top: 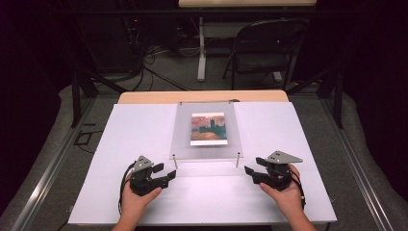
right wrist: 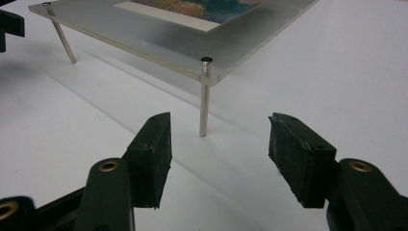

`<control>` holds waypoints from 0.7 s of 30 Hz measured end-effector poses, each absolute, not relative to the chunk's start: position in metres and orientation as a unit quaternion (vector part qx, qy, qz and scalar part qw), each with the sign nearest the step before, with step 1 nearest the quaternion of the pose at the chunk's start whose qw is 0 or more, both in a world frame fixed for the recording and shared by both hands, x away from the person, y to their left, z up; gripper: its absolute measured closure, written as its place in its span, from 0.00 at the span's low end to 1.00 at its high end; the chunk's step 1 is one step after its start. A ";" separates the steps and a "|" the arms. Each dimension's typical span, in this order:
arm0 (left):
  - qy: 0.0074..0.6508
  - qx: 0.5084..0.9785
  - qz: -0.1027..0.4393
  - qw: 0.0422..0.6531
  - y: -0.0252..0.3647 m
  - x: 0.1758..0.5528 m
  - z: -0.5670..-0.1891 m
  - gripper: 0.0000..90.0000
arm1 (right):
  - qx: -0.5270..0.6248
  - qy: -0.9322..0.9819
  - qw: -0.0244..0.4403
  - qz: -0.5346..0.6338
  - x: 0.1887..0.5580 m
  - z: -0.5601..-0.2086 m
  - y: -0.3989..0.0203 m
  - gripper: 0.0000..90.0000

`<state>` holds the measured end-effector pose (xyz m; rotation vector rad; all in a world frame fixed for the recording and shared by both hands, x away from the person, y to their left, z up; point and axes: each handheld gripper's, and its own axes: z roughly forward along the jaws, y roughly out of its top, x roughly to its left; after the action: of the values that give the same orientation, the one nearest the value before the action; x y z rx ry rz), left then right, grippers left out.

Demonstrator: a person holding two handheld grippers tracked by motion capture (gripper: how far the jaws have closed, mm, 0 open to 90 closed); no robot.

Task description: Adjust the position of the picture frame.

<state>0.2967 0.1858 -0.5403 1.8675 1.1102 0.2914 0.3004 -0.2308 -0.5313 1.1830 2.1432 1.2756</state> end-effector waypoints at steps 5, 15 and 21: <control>0.450 0.757 0.120 0.458 0.188 0.296 -0.538 0.42 | 0.424 0.761 0.186 0.455 0.301 -0.532 -0.233 0.46; 0.462 0.749 0.121 0.460 0.199 0.297 -0.535 0.44 | 0.432 0.754 0.181 0.461 0.303 -0.532 -0.238 0.47; 0.470 0.744 0.122 0.460 0.205 0.299 -0.534 0.44 | 0.437 0.749 0.185 0.463 0.304 -0.532 -0.241 0.47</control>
<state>0.2985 0.2047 -0.5345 1.8302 1.1561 0.2999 0.3038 -0.2413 -0.5324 1.2324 2.1105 1.3037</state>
